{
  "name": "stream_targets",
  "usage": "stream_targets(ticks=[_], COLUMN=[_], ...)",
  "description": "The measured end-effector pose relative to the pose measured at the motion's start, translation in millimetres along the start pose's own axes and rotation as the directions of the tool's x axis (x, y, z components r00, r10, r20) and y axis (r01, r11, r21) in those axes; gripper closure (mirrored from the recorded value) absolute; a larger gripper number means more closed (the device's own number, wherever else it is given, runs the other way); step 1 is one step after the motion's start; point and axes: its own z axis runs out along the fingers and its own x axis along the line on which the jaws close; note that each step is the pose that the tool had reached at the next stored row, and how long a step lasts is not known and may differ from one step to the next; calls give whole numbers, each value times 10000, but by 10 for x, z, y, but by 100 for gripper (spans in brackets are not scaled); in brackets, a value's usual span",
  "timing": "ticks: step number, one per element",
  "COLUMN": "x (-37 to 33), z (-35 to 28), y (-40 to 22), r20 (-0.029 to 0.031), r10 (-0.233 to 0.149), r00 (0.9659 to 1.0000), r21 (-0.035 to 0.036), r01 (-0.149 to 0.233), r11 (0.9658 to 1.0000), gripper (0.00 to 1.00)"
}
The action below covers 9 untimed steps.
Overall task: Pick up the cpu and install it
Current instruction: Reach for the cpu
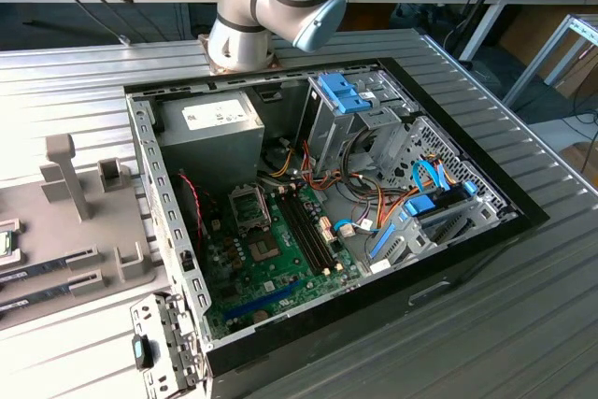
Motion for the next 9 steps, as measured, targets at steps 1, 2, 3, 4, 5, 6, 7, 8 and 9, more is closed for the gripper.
stream_targets(ticks=[1,2,3,4,5,6,7,8,9], x=[7,12,23,28,33,45,49,56,65], z=[0,1,1,0,1,1,1,1,1], y=[-1,-1,-2,-2,-3,-4,-4,-4,-5], r20=[0,1,0,0,1,0,0,1,0], r10=[0,-1,0,0,0,0,0,0,0], r00=[10000,10000,10000,10000,10000,10000,10000,10000,10000], r21=[0,-1,0,0,0,0,0,0,0], r01=[0,1,0,0,0,0,0,0,0], r11=[10000,10000,10000,10000,10000,10000,10000,10000,10000], gripper=[90,90,90,90,90,90,90,90,90])
